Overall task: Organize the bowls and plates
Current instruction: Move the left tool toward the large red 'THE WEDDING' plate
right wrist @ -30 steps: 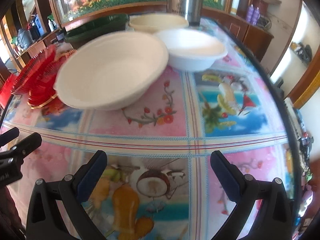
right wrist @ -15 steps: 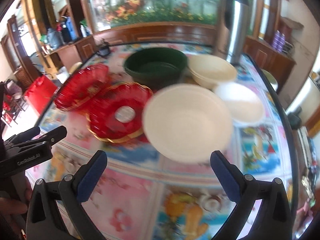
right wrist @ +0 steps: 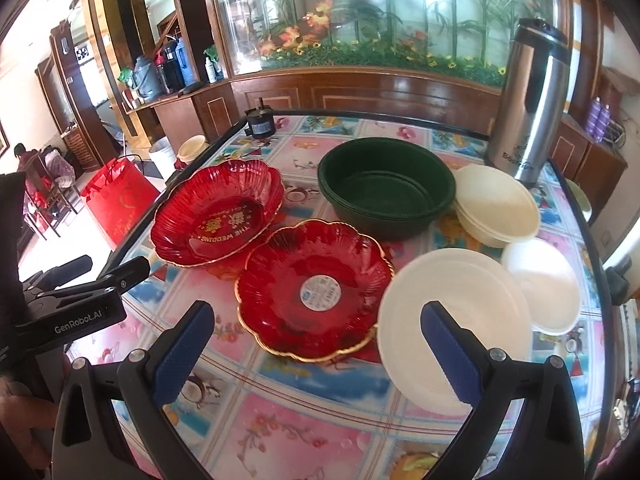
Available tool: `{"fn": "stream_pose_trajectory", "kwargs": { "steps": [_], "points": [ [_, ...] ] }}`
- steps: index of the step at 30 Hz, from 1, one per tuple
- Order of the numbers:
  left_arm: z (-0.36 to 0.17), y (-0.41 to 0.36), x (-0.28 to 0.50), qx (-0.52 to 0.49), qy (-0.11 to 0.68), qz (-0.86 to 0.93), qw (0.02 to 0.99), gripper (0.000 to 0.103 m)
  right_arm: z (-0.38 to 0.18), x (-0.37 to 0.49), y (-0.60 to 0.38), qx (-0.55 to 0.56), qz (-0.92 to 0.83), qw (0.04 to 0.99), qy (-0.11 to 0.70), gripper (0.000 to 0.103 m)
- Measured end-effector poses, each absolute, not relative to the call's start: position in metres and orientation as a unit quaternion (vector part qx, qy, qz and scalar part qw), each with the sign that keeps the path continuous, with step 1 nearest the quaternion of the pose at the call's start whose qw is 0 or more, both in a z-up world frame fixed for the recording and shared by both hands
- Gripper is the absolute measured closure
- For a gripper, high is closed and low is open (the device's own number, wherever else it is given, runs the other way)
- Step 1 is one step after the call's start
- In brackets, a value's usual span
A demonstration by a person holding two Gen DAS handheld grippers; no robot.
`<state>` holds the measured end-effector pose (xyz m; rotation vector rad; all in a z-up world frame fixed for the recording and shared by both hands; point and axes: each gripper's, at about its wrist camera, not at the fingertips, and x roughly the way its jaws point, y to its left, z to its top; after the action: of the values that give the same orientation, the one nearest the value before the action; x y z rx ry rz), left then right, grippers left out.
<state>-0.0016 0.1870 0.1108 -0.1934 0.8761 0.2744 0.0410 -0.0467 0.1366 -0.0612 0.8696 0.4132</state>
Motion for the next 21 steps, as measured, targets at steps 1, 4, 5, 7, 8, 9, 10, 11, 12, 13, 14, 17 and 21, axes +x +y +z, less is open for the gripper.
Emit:
{"fn": "stream_pose_trajectory", "kwargs": {
  "steps": [1, 4, 5, 7, 8, 9, 10, 11, 12, 13, 14, 17, 21],
  "points": [
    [0.111, 0.188, -0.001, -0.094, 0.421, 0.131, 0.892, 0.0, 0.136, 0.043, -0.046, -0.029, 0.199, 0.885, 0.42, 0.0],
    [0.11, 0.19, 0.0, -0.096, 0.424, 0.13, 0.891, 0.0, 0.138, 0.044, -0.044, -0.03, 0.198, 0.888, 0.414, 0.0],
    [0.11, 0.19, 0.001, -0.097, 0.425, 0.128, 0.891, 0.0, 0.138, 0.045, -0.042, -0.03, 0.199, 0.887, 0.415, 0.0],
    [0.11, 0.19, 0.002, -0.096, 0.425, 0.13, 0.891, 0.0, 0.137, 0.047, -0.041, -0.03, 0.201, 0.885, 0.418, 0.0],
    [0.109, 0.192, 0.004, -0.095, 0.426, 0.132, 0.89, 0.0, 0.137, 0.048, -0.04, -0.029, 0.201, 0.884, 0.42, 0.0],
    [0.108, 0.196, 0.006, -0.096, 0.427, 0.134, 0.889, 0.0, 0.137, 0.049, -0.038, -0.028, 0.203, 0.883, 0.421, 0.0],
    [0.108, 0.198, 0.008, -0.098, 0.427, 0.137, 0.889, 0.0, 0.138, 0.051, -0.035, -0.029, 0.205, 0.883, 0.421, 0.0],
    [0.108, 0.203, 0.01, -0.102, 0.425, 0.14, 0.888, 0.0, 0.139, 0.052, -0.032, -0.031, 0.206, 0.883, 0.42, 0.0],
    [0.108, 0.205, 0.012, -0.103, 0.425, 0.141, 0.888, 0.0, 0.139, 0.053, -0.03, -0.033, 0.207, 0.883, 0.42, 0.0],
    [0.108, 0.209, 0.016, -0.104, 0.425, 0.144, 0.887, 0.0, 0.139, 0.055, -0.028, -0.033, 0.211, 0.882, 0.421, 0.0],
    [0.108, 0.213, 0.02, -0.102, 0.425, 0.148, 0.887, 0.0, 0.139, 0.059, -0.024, -0.033, 0.216, 0.88, 0.422, 0.0],
    [0.107, 0.22, 0.029, -0.097, 0.422, 0.154, 0.888, 0.0, 0.14, 0.069, -0.016, -0.034, 0.22, 0.878, 0.423, 0.0],
    [0.105, 0.226, 0.039, -0.087, 0.424, 0.162, 0.887, 0.0, 0.139, 0.082, -0.003, -0.033, 0.232, 0.874, 0.427, 0.0]
  ]
}}
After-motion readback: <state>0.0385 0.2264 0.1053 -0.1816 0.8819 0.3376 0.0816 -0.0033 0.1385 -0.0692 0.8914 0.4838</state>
